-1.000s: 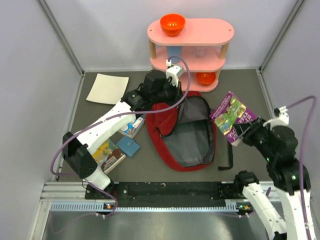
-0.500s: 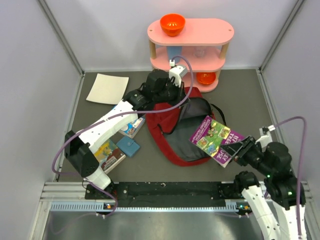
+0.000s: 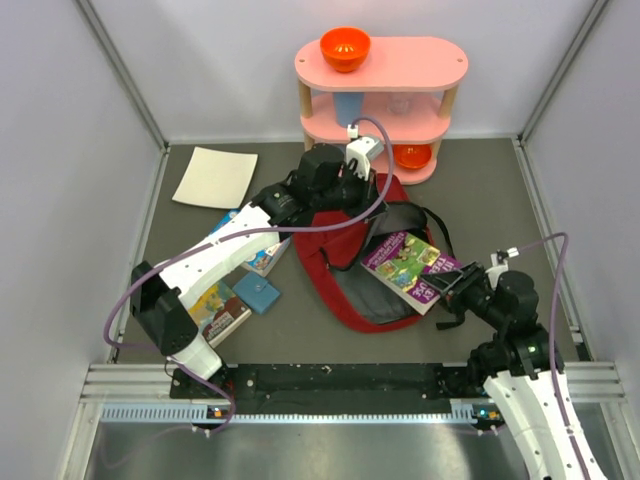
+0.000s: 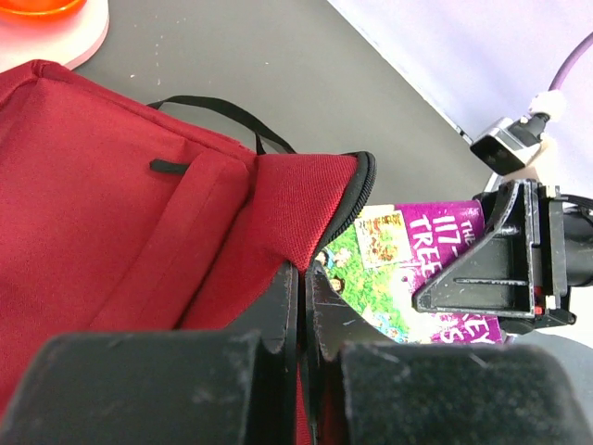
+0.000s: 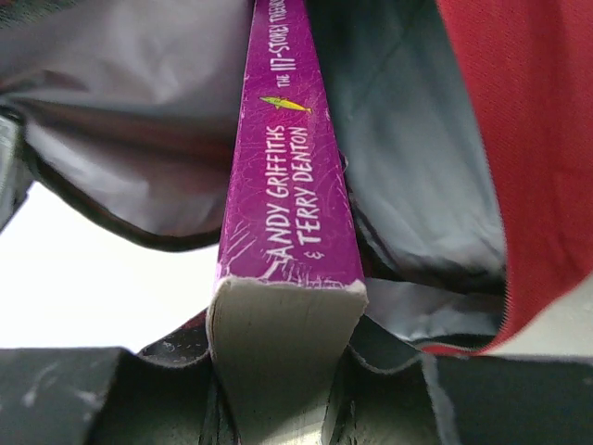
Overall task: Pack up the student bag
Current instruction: Place the book in the student bag.
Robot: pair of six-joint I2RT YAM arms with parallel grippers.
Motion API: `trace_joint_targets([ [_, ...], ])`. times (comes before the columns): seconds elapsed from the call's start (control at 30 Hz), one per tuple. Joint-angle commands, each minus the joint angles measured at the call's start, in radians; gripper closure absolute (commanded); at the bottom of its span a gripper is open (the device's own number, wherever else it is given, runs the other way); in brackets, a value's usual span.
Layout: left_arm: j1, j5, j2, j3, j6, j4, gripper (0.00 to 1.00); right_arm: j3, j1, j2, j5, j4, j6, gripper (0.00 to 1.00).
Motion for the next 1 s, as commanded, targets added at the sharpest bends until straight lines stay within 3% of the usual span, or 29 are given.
trace_joint_targets([
  [0.0,-0.005,0.045,-0.057,0.009,-0.021,0.123,1.0,-0.007,-0.003,0.037,0.012,0.329,0.108,1.0],
  [0.13,-0.006,0.037,-0.062,0.026,-0.012,0.121,1.0,-0.041,-0.001,0.106,0.019,0.394,0.178,1.0],
  [0.4,-0.005,0.028,-0.045,0.049,-0.024,0.136,1.0,-0.062,0.044,0.146,0.177,0.443,0.248,1.0],
  [0.6,-0.006,0.037,-0.031,0.066,-0.044,0.152,1.0,-0.062,0.23,0.302,0.335,0.561,0.272,1.0],
  [0.8,-0.008,0.034,-0.042,0.061,-0.044,0.147,1.0,-0.145,0.371,0.42,0.54,0.91,0.294,1.0],
  [0.97,-0.008,0.049,-0.043,0.063,-0.056,0.149,1.0,-0.18,0.379,0.62,0.538,1.231,0.332,1.0],
])
